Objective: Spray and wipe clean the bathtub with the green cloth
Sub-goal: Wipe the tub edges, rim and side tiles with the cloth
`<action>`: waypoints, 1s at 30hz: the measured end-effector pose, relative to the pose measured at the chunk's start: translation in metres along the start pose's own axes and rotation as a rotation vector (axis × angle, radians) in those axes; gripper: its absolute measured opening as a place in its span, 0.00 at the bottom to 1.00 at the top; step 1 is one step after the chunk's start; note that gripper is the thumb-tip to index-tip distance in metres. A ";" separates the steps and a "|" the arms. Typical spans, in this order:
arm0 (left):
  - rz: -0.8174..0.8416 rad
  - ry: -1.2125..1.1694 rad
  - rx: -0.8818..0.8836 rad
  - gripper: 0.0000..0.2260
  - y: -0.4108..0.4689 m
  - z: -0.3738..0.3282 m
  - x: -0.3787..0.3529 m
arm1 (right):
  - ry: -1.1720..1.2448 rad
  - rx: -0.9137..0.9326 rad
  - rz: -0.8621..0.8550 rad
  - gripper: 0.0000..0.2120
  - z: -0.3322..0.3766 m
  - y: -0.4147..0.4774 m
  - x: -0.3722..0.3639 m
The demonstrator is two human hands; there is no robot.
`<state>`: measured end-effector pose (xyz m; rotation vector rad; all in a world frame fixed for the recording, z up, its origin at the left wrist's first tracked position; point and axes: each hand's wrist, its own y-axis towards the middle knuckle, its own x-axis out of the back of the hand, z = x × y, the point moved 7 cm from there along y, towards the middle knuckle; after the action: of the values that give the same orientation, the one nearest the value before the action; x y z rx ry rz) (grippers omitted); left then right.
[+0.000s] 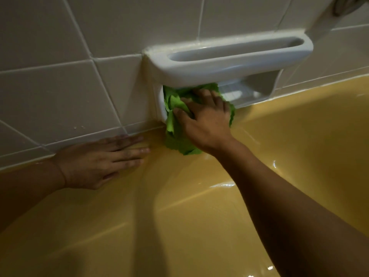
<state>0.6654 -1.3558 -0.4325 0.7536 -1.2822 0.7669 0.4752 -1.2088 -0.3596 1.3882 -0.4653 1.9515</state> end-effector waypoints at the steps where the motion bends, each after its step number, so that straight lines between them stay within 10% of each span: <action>1: -0.005 0.004 0.000 0.24 0.000 0.000 0.000 | 0.020 0.017 0.008 0.27 0.004 -0.003 -0.002; 9: 0.003 -0.011 0.005 0.26 0.000 0.001 -0.002 | 0.294 0.123 -0.006 0.22 -0.014 -0.030 0.018; 18: 0.009 0.030 0.004 0.25 -0.001 0.000 -0.003 | 1.183 -0.422 -0.583 0.15 -0.078 -0.101 0.095; 23: -0.012 0.026 0.011 0.23 0.000 -0.001 0.001 | 0.860 -0.274 -0.869 0.13 -0.060 -0.091 0.156; 30: 0.116 -0.022 0.130 0.28 -0.007 0.009 -0.025 | 0.117 -0.087 -0.650 0.20 -0.009 -0.038 0.140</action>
<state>0.6637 -1.3694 -0.4563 0.7990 -1.3134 0.9454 0.4686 -1.1309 -0.2366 1.1701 -0.0250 1.4461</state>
